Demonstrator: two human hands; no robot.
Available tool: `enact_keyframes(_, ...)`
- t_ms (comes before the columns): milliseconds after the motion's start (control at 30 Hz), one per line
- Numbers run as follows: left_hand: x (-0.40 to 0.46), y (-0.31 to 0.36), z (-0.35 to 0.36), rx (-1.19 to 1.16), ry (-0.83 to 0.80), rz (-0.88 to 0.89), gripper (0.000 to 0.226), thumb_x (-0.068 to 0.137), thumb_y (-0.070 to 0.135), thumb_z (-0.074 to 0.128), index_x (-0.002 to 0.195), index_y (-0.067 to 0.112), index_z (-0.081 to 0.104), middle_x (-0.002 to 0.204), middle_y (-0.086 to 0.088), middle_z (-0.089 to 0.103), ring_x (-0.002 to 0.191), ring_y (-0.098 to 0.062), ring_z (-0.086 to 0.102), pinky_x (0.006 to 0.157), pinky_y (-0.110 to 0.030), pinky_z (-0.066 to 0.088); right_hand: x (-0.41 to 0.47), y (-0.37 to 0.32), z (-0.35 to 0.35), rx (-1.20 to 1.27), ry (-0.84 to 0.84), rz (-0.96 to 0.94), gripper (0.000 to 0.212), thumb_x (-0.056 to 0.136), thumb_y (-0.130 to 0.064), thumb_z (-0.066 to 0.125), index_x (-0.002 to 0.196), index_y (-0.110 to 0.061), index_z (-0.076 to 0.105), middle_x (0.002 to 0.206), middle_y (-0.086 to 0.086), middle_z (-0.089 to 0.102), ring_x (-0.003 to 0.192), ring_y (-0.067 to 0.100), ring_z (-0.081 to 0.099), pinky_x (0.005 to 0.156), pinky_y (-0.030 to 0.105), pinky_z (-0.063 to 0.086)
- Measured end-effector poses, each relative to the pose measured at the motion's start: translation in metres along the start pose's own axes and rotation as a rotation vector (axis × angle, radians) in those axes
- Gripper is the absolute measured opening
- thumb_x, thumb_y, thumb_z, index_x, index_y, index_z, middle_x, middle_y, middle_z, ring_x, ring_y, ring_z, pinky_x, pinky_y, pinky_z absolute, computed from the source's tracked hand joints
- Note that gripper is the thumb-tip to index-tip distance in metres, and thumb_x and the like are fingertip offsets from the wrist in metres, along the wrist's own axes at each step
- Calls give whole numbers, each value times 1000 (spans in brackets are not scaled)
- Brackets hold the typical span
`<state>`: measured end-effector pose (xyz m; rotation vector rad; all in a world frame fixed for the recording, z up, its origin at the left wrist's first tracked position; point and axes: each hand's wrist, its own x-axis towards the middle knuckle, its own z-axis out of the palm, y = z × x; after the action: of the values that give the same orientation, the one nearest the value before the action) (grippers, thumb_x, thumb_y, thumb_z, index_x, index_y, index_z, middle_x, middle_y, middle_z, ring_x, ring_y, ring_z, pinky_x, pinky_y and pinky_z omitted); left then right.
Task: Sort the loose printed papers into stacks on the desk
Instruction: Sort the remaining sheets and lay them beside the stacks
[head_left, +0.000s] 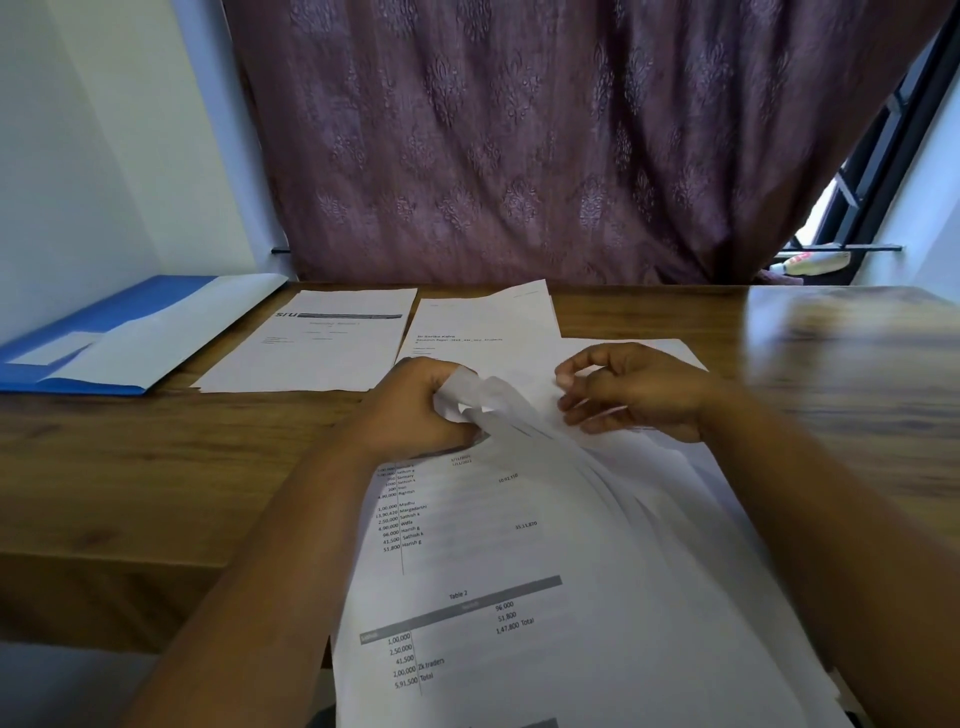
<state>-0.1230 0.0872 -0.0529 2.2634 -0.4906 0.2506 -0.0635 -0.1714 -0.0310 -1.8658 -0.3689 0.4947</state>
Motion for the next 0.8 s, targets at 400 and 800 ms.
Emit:
enact_keyframes(400, 5, -8, 3, 16, -81, 66, 30, 68, 0, 86, 73, 24, 68, 111, 11, 66, 106, -10, 62, 91, -37, 56, -4, -2, 2, -239, 76, -59, 21, 74, -8, 81, 93, -11, 72, 75, 3, 72, 74, 21, 67, 71, 29, 58)
enact_keyframes(800, 5, -3, 2, -178, -185, 18, 22, 81, 10, 75, 101, 20, 74, 78, 13, 73, 81, -9, 70, 90, -33, 53, -1, 0, -14, -153, 226, -89, 19, 99, -2, 49, 97, -6, 68, 93, 25, 66, 73, 21, 64, 63, 24, 58)
